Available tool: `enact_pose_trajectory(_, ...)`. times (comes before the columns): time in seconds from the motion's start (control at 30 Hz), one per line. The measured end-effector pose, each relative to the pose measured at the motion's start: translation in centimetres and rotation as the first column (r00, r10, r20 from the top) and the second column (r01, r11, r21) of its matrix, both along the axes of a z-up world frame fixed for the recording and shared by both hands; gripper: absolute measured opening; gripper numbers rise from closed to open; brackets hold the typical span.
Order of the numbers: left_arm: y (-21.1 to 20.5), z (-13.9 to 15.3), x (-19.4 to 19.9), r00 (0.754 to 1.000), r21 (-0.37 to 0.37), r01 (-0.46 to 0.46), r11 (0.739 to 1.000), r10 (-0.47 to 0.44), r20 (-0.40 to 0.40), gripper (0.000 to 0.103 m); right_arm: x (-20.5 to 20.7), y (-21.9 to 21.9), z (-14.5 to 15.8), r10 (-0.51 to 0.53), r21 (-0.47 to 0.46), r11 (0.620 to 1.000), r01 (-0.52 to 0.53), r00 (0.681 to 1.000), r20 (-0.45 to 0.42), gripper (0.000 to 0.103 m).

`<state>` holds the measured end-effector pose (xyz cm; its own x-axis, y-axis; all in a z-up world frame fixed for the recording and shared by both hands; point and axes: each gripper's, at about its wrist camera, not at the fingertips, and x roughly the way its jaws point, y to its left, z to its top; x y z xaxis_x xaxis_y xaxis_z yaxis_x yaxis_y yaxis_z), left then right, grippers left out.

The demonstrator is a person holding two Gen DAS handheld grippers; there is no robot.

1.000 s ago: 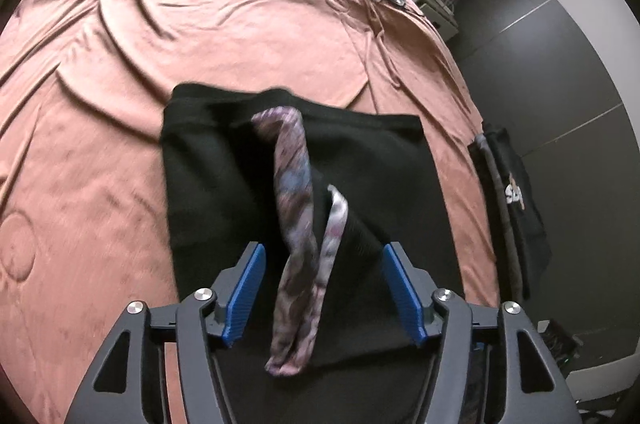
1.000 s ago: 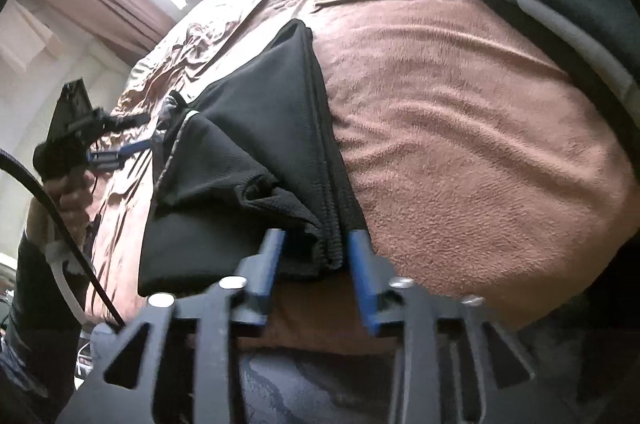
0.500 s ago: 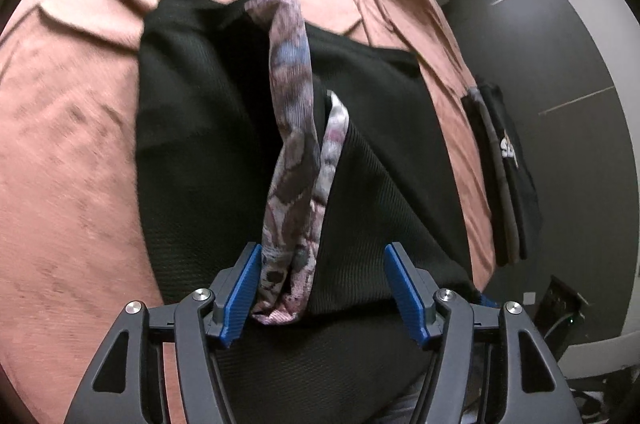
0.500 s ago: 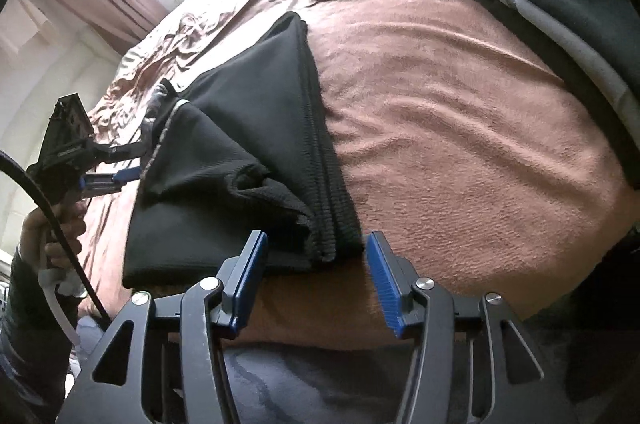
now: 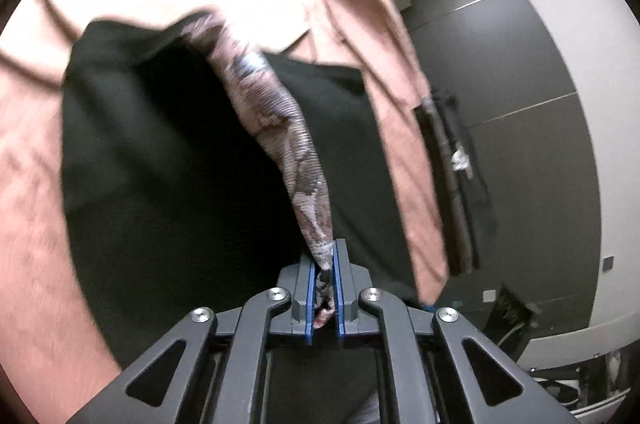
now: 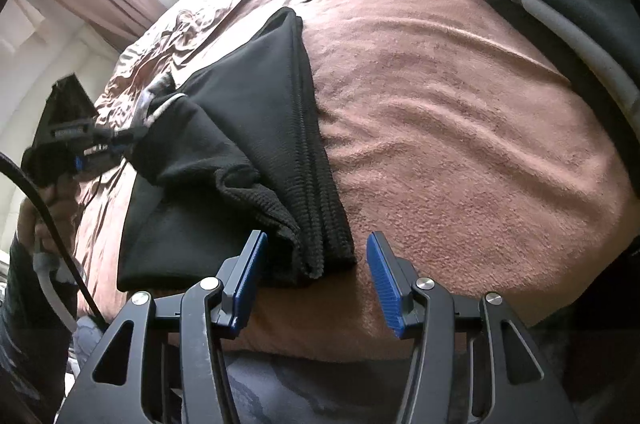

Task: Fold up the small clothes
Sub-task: 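Grasp the patterned fabric strip with the left gripper and lay it across the shirt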

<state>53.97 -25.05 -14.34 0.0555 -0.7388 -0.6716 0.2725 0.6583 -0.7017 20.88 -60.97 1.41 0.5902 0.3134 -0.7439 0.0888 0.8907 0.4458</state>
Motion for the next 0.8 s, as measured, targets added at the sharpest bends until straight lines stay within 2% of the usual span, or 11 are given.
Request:
enact_pose_trajectory(0.23,-2.1,2.8,2.5,0.998,-0.055,-0.006,0.998,0.009,0.056,0.007,0.3,0.0,0.2,0.018,0.013,1.0,-0.018,1.0,0.004,0.05)
enact_pose_trajectory(0.53,-4.9,3.2,5.3,0.995,-0.066,-0.041,0.997,0.046,0.086,0.009,0.6,-0.2,-0.1,0.009,0.021,1.0,-0.009,1.0,-0.001,0.05)
enact_pose_trajectory(0.57,-5.1,3.1,5.6,0.995,-0.057,-0.051,0.997,0.055,0.087,0.012,0.6,-0.3,-0.2,0.005,0.029,1.0,-0.005,1.0,-0.004,0.05)
enact_pose_trajectory(0.63,-5.0,3.1,5.8,0.993,-0.074,-0.066,0.995,0.073,0.094,0.034,0.6,-0.6,-0.3,0.0,0.065,0.998,0.0,1.0,-0.003,0.05)
enact_pose_trajectory(0.7,-4.6,3.5,5.8,0.987,-0.081,-0.089,0.993,0.099,0.127,0.049,0.4,-0.7,-0.2,-0.005,0.069,0.998,0.005,1.0,0.003,0.05)
enact_pose_trajectory(0.8,-4.0,3.9,5.4,0.98,-0.05,-0.097,0.994,0.104,0.17,0.051,0.4,-0.8,-0.3,-0.009,0.067,0.998,0.009,1.0,0.006,0.05)
